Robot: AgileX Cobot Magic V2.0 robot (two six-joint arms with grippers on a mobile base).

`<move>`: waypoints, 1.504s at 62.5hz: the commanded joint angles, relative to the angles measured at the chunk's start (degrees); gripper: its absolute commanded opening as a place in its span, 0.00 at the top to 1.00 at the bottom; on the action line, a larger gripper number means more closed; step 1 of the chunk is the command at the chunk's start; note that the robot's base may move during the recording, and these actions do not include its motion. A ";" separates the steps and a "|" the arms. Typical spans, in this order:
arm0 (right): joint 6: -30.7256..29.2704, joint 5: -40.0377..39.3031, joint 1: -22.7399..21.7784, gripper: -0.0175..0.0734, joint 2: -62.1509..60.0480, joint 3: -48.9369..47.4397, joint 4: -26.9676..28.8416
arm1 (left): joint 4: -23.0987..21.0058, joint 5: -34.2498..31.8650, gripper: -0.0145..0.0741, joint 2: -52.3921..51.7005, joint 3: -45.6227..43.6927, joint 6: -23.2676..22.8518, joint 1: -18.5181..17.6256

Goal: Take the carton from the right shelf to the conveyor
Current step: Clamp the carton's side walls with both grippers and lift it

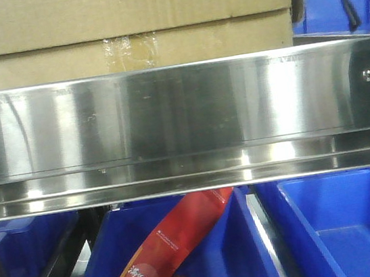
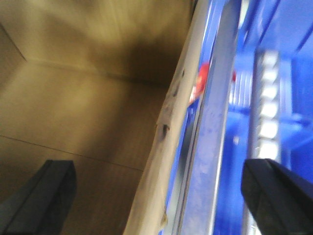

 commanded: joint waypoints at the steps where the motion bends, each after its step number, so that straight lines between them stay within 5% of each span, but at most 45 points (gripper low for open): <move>1: 0.04 -1.89 0.04 0.18 1.01 -0.61 -0.45 | -0.58 -0.69 0.32 1.03 -0.46 0.35 0.25; 15: 0.04 -2.15 0.04 0.27 3.30 -0.61 -0.45 | -0.66 -0.58 0.33 3.88 -0.46 0.35 0.61; 23: 0.04 -1.66 0.04 0.60 3.85 -0.69 -0.45 | -1.06 -0.58 0.45 4.28 -0.46 0.35 0.61; 30: 0.04 -1.18 0.04 0.92 3.85 -0.82 -0.45 | -1.06 -0.36 0.76 4.28 -0.46 0.35 0.61; 34: 0.04 -1.18 0.04 0.87 3.85 -0.92 -0.45 | -1.06 -0.24 0.89 4.28 -0.46 0.48 0.61; 39: 0.04 -1.18 0.04 0.88 3.85 -0.92 -0.45 | -1.06 -0.11 0.83 4.28 -0.46 0.48 0.61; 75: 0.04 -0.20 0.04 0.88 -9.84 -0.80 -0.45 | 0.87 4.23 0.85 -9.75 -0.46 0.48 0.37; 94: 0.04 -0.20 0.52 0.88 -23.58 9.51 -0.45 | 1.09 4.23 0.86 -19.89 6.39 -1.33 -8.81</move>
